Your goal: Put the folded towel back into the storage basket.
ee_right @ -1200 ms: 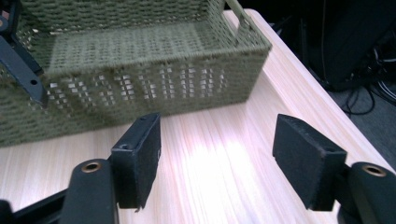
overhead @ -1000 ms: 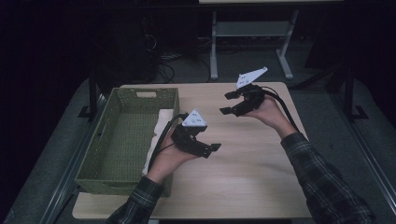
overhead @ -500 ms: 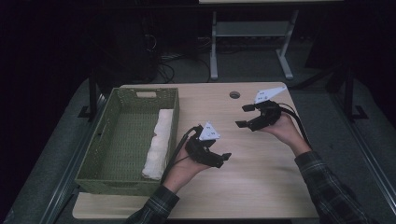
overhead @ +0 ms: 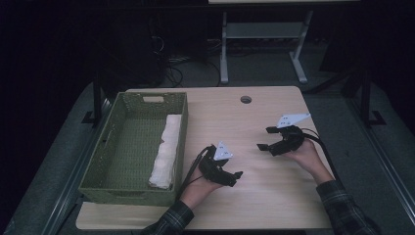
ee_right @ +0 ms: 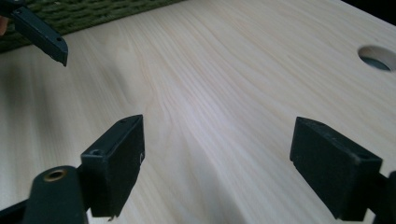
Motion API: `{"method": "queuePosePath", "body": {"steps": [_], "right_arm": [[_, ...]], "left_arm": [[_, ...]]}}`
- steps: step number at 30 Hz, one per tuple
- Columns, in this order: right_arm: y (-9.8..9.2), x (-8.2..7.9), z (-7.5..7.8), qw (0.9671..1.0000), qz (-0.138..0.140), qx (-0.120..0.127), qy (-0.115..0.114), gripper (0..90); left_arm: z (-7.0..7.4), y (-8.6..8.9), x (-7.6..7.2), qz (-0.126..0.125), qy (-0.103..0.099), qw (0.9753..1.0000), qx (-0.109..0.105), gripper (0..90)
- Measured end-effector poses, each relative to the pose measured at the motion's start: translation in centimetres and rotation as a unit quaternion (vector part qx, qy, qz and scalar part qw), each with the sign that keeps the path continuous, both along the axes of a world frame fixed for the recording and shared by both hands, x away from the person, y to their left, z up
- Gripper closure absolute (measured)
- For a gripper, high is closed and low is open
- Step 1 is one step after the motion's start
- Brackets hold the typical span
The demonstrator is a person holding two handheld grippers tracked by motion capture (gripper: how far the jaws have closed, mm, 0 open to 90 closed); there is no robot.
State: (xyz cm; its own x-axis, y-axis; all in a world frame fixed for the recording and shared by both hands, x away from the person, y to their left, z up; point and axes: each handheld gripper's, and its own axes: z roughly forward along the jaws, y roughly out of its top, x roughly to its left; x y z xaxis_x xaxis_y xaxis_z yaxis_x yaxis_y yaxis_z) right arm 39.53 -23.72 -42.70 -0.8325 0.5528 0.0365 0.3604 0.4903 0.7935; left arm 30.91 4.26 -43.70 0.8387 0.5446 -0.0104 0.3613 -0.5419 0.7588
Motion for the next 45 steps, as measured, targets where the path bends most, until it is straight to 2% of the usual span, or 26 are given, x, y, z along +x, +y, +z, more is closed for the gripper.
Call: {"method": "queuePosePath", "body": {"steps": [4,8,12,18,25,29,32,37,45], "right_arm": [[-0.8,-1.1,-1.0,0.9998,-0.017,0.002,0.002,16.7],[-1.4,-2.2,-2.1,0.9994,-0.027,-0.014,0.015,15.9],[-2.2,-3.1,-2.9,0.9988,-0.041,-0.016,0.018,15.6],[-3.2,-4.5,-3.9,0.9979,-0.057,-0.017,0.026,14.4],[-3.6,-5.5,-4.8,0.9964,-0.077,-0.035,0.013,14.4],[-3.7,-5.5,-5.4,0.9952,-0.083,-0.052,0.012,14.3],[-3.7,-5.5,-5.5,0.995,-0.085,-0.05,0.014,14.3],[-3.8,-5.2,-5.6,0.9952,-0.082,-0.043,0.034,13.4],[-3.8,-5.2,-5.6,0.9953,-0.08,-0.042,0.032,13.1]], "left_arm": [[-1.0,0.2,-0.1,0.006,0.003,1.0,0.006,17.5],[-1.9,0.3,-0.1,0.014,0.005,0.9998,0.01,17.1],[-2.7,0.3,-0.1,0.018,0.005,0.9995,0.024,17.1],[-3.3,0.3,-0.1,0.022,0.007,0.9992,0.032,16.0],[-3.9,0.6,0.1,0.018,0.012,0.9993,0.031,15.4],[-4.1,0.7,0.2,0.02,0.012,0.9993,0.029,14.8],[-4.1,0.7,0.2,0.019,0.011,0.9993,0.029,14.8],[-4.1,0.7,0.2,0.02,0.012,0.9993,0.029,14.6],[-4.1,0.7,0.2,0.019,0.012,0.9993,0.03,14.1]]}}
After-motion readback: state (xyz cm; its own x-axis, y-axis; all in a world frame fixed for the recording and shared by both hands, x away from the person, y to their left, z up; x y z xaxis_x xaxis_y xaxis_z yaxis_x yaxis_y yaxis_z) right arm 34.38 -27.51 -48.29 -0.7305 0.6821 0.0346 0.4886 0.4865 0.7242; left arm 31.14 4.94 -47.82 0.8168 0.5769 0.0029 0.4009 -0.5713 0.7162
